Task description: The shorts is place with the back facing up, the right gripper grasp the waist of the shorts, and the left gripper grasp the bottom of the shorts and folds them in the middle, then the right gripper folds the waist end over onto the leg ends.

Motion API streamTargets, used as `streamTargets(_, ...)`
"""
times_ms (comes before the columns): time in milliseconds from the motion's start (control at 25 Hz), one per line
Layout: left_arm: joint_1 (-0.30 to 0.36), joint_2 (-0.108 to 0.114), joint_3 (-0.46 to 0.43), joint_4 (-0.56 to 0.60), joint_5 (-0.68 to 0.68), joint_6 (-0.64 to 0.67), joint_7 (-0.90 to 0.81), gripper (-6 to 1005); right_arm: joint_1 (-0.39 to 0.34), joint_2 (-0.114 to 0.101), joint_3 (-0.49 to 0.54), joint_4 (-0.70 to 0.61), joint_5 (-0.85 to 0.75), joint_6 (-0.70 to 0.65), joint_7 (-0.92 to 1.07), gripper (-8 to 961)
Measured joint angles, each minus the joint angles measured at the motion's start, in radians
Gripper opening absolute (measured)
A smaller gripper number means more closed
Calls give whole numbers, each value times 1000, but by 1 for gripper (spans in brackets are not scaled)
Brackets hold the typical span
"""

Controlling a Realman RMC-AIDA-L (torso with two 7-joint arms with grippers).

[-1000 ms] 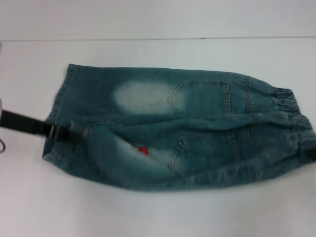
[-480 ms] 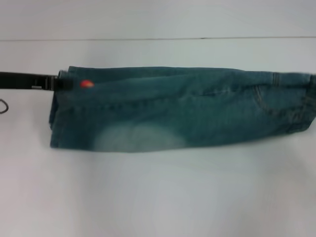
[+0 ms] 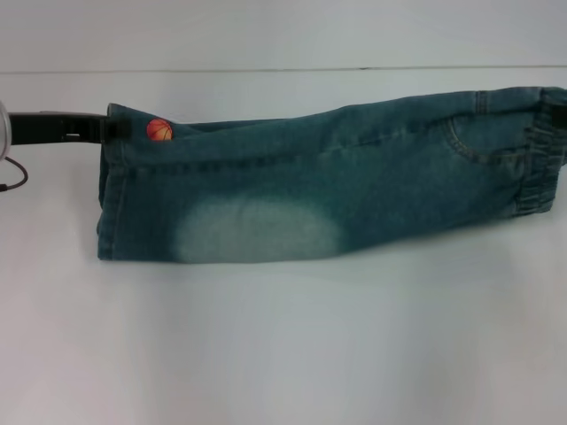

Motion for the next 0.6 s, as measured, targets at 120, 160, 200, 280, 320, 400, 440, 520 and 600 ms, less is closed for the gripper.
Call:
streamTargets(120,0,-1,0,-1,-1,-21,1,135,6,2,-18,11,0,53,0,51)
streamTargets(160,0,-1,0,-1,-2,-29,1,136,8,2,-24,18,-1,68,0,51)
streamTargets(200,0,-2,0,-2,-2,-38,2,138,10,1,-31,28,-1,88,0,51)
streamTargets(280,0,-3,1,-8,-2,-51,4,142,12,-1,-47,48,-2,122,0,51)
streamTargets(320,-3,-3,4,-16,-2,-59,5,143,13,-2,-55,58,-2,135,0,51)
streamTargets(400,-8,0,8,-32,-2,-72,6,147,14,-4,-68,79,-3,160,-1,51)
streamTargets(440,-10,2,10,-40,-2,-79,8,148,14,-5,-74,90,-3,174,-1,51)
streamTargets(520,-15,3,12,-51,-1,-88,12,152,18,-8,-82,116,-3,199,-2,51)
streamTargets(600,-20,2,22,-58,1,-101,16,155,26,-10,-83,143,-4,229,-6,51)
